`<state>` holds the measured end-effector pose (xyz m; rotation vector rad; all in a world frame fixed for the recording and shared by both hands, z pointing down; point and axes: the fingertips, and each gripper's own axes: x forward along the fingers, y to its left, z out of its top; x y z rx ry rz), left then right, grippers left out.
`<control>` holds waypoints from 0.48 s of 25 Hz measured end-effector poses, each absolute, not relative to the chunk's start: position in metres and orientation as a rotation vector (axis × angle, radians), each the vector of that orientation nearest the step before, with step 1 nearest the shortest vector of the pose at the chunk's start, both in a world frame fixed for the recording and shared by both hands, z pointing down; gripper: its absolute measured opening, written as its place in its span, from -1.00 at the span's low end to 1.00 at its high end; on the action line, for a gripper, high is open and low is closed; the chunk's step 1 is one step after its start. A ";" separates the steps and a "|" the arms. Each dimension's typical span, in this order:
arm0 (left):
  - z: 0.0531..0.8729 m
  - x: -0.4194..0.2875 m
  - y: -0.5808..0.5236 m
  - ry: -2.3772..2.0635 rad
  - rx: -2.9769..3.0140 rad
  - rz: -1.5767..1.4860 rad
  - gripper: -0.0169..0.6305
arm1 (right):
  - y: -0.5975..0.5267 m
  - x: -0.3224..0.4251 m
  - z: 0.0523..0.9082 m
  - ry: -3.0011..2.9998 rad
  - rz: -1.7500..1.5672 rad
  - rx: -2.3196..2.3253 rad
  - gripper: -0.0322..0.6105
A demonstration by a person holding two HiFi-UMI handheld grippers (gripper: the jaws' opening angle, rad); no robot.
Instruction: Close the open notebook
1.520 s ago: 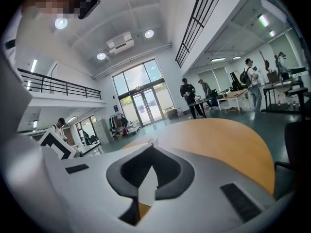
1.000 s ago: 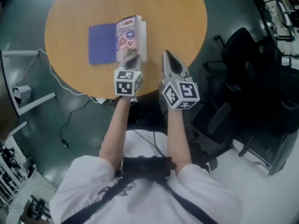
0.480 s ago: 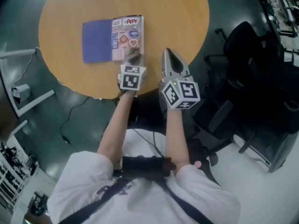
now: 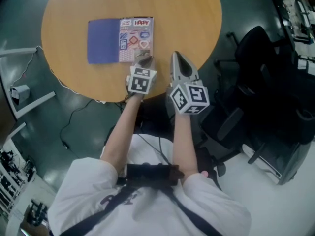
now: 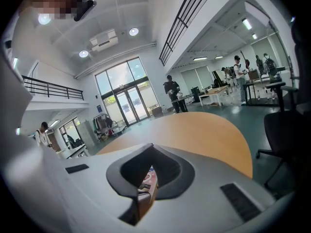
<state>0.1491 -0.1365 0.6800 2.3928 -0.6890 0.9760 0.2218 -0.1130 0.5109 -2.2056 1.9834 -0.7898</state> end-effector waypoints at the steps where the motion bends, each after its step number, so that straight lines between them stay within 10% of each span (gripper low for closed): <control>1: 0.678 0.150 -0.135 -0.679 2.398 0.964 -0.89 | -0.113 0.221 0.510 1.981 -0.789 -2.204 -0.85; 12: 0.641 0.111 -0.151 -0.758 2.416 0.794 -0.70 | -0.134 0.194 0.489 2.079 -0.742 -2.159 -0.85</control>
